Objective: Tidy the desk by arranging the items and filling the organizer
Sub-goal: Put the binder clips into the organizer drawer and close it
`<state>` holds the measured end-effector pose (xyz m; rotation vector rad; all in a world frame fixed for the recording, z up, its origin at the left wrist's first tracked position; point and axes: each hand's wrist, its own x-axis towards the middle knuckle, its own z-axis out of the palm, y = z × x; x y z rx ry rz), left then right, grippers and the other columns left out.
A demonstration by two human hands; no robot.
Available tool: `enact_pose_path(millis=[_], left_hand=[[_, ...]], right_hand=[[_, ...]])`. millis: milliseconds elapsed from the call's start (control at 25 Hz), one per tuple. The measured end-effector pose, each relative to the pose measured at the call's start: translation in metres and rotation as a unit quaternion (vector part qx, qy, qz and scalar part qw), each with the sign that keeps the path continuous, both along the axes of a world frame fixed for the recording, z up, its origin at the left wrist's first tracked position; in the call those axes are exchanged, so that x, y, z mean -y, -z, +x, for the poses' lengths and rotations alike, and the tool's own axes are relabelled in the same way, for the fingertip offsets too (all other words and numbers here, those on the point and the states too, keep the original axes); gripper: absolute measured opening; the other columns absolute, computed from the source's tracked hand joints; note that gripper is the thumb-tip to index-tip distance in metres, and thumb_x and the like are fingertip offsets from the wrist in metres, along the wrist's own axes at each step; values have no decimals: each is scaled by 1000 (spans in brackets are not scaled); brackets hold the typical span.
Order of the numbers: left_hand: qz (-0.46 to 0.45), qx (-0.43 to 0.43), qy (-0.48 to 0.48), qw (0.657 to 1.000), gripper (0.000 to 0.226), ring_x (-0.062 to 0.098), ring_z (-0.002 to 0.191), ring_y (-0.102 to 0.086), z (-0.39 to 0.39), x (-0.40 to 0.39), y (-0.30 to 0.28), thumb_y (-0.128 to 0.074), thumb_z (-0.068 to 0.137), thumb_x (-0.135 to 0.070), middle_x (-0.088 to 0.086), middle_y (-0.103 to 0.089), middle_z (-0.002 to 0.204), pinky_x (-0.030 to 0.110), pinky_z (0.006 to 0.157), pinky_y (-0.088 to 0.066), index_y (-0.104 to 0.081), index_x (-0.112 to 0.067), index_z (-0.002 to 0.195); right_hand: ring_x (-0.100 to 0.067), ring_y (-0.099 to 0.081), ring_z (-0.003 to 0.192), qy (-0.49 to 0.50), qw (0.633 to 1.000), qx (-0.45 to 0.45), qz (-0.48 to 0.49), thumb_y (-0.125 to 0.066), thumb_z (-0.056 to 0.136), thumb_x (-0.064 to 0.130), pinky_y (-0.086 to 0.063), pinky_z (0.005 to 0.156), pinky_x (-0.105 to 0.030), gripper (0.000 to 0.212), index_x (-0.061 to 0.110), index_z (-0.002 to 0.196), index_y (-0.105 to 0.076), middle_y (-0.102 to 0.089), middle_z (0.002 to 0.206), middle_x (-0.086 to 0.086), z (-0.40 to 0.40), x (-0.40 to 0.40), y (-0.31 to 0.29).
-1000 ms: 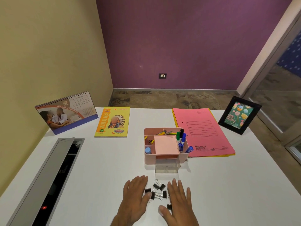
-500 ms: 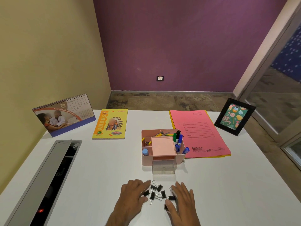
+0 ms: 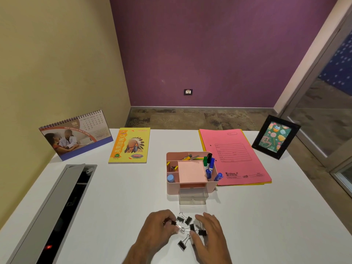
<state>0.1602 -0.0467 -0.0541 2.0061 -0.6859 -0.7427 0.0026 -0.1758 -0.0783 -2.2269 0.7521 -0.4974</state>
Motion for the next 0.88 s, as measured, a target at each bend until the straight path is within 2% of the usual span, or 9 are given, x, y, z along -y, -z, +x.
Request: enact_pose_path(millis=[80, 160, 240, 320, 440, 560, 640, 760, 880], left_hand=[[-60, -74, -40, 995, 15, 13, 53, -52, -5, 12, -12, -79, 66, -7, -4, -62, 59, 30, 52, -45, -72, -18, 74], [-98, -67, -57, 991, 15, 16, 59, -61, -9, 22, -20, -80, 68, -7, 0, -68, 66, 31, 56, -54, -74, -19, 75], [-126, -65, -68, 988, 18, 14, 69, -66, -10, 29, -24, -79, 71, -5, 0, -70, 72, 29, 64, -59, -75, -21, 76], [-132, -68, -75, 986, 22, 14, 76, -68, -7, 32, -21, -79, 73, -7, -3, -72, 79, 29, 70, -59, -74, -25, 85], [-60, 2, -60, 996, 27, 3, 86, -65, 0, 26, -3, -78, 78, -21, -15, -70, 95, 24, 78, -55, -68, -35, 98], [60, 114, -3, 992, 25, 0, 100, -56, -1, 20, 13, -65, 82, -38, -22, -59, 105, 23, 88, -48, -62, -37, 107], [117, 182, 18, 976, 25, 7, 99, -51, -6, 23, 18, -56, 83, -47, -18, -58, 102, 26, 87, -44, -63, -35, 103], [140, 222, 17, 965, 27, 11, 95, -49, -14, 34, 17, -55, 86, -48, -11, -59, 100, 25, 83, -44, -67, -31, 101], [155, 240, 13, 958, 24, 10, 95, -51, -17, 42, 16, -57, 89, -43, -9, -61, 102, 23, 80, -43, -70, -27, 101]], right_hand=[[9, -47, 118, -5, 999, 6, 38, -66, 81, 45, -43, 96, -17, 40, 54, 116, -50, -49, 123, 32, 9, -2, -16], [7, -60, 100, -4, 997, 28, 77, -71, 84, 29, -51, 85, -17, 35, 51, 107, -57, -66, 103, 28, 21, 0, -31], [2, -67, 85, 17, 994, 54, 92, -73, 82, 13, -55, 77, -22, 34, 45, 91, -67, -71, 90, 25, 31, 5, -41], [-1, -68, 80, 37, 991, 65, 108, -73, 81, 5, -56, 74, -23, 29, 33, 85, -75, -72, 83, 22, 39, 10, -49], [2, -67, 81, 56, 992, 84, 76, -73, 80, -2, -56, 74, -18, 25, 21, 90, -78, -71, 79, 23, 47, 29, -58], [-3, -67, 83, 50, 997, 45, -39, -70, 82, 2, -57, 80, -23, 22, 18, 94, -78, -72, 90, 16, 55, 55, -61], [-12, -67, 90, 32, 995, -17, -91, -68, 83, 5, -50, 87, -22, 22, 18, 98, -77, -75, 98, 7, 62, 64, -61], [-18, -66, 91, -21, 984, -69, -162, -67, 81, 8, -41, 88, -23, 22, 19, 97, -76, -75, 99, 6, 68, 67, -54], [-18, -63, 84, -35, 983, -88, -155, -52, 81, 14, -49, 85, -29, 25, 20, 92, -75, -75, 94, 7, 69, 66, -50]])
